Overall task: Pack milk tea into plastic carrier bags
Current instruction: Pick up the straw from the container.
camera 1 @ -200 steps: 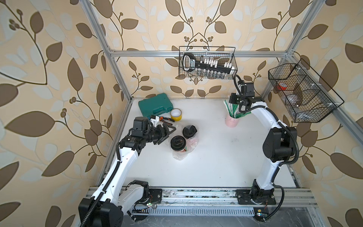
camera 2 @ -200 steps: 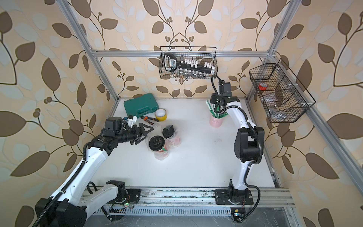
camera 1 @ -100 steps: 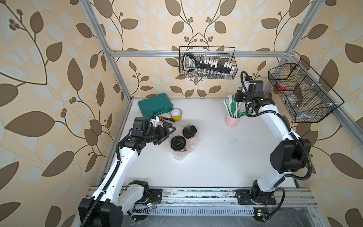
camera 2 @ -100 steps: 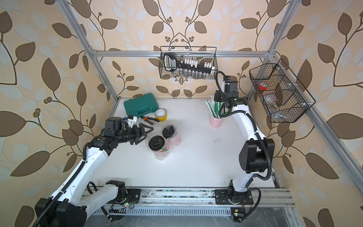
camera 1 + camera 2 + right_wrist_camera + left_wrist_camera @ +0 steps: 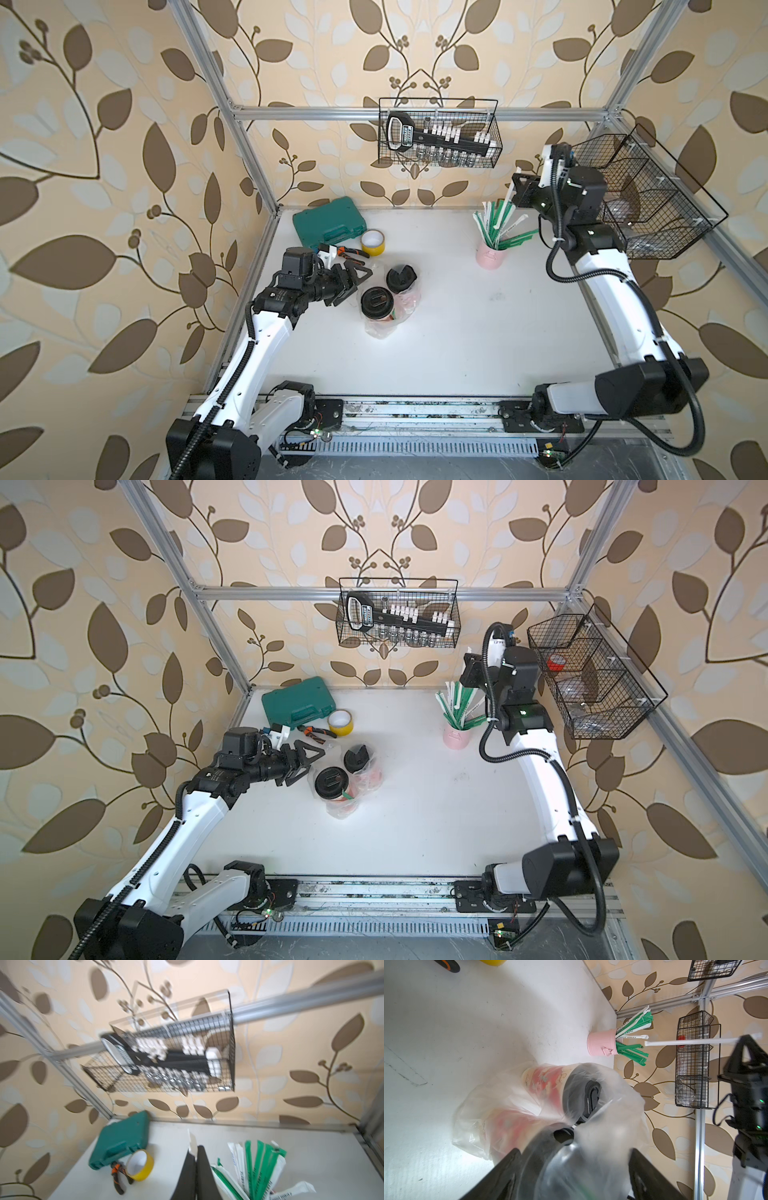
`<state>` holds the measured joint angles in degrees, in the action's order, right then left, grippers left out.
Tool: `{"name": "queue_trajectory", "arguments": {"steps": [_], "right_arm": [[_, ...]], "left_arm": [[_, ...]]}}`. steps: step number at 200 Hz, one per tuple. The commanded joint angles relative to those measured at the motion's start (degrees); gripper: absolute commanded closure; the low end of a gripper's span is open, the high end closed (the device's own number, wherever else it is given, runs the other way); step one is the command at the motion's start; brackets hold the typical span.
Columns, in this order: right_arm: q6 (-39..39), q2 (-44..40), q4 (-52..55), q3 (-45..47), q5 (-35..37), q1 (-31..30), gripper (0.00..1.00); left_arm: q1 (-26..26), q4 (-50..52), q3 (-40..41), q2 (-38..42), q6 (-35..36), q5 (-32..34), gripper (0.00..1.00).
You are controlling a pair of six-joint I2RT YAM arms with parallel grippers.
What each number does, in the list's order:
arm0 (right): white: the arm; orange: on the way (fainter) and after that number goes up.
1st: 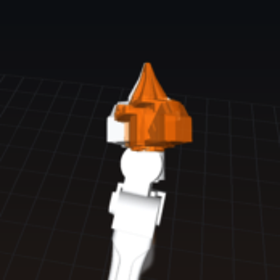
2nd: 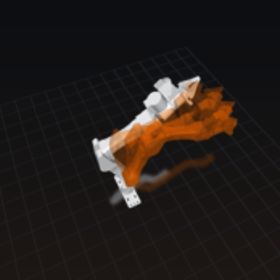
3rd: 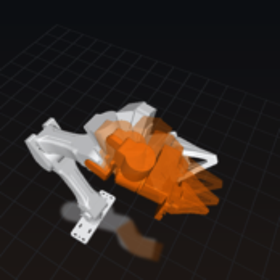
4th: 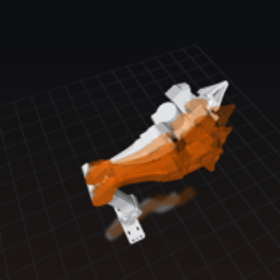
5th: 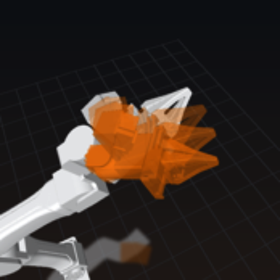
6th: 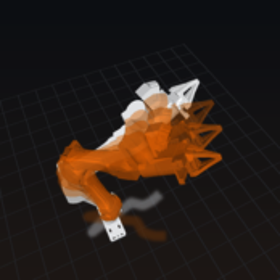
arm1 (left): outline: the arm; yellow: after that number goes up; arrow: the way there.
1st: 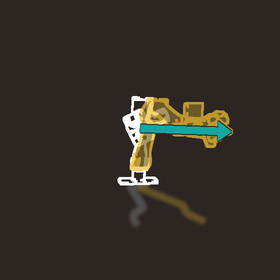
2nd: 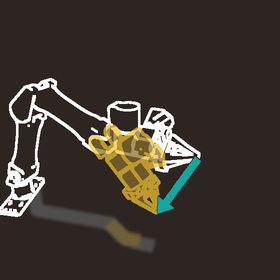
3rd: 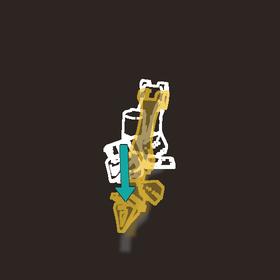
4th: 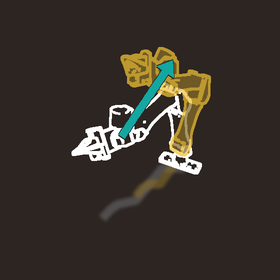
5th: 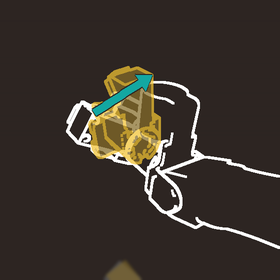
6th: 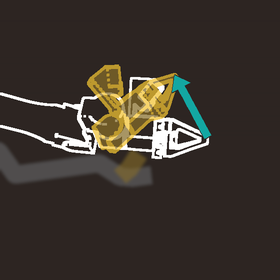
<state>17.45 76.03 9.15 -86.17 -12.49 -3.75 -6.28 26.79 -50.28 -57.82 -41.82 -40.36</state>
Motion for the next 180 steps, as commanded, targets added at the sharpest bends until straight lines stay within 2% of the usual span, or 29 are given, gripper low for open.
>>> {"name": "queue_trajectory", "arguments": {"steps": [1, 29, 59, 90, 114, 180], "right_arm": [[5.0, -7.14, -7.36, 3.27, -7.53, -3.44, 1.0], [5.46, -11.69, -8.47, 5.49, -7.51, -13.67, 1.0], [7.84, -11.31, -11.75, 7.55, -11.41, -25.86, 1.0], [3.69, -7.75, -6.88, 6.91, -6.04, -37.44, 1.0], [2.21, -5.44, -5.2, 7.49, -4.86, -39.74, 1.0], [-2.2, -2.76, 3.66, 6.2, 1.92, -40.53, 1.0]], "left_arm": [[0.64, -0.94, -1.93, -0.69, 1.04, -1.11, 0.19], [0.6, -1.08, -2.28, -1.41, 1.13, -1.43, 0.2], [0.65, -1.11, -2.36, -1.65, 1.22, -1.39, 0.21], [0.64, -1.12, -2.36, -2.11, 1.22, -1.34, 0.22], [0.63, -1.3, -2.36, -2.56, 1.33, -1.82, 0.23], [0.66, -1.86, -2.32, -3.08, 1.23, -2.09, 0.24]]}}
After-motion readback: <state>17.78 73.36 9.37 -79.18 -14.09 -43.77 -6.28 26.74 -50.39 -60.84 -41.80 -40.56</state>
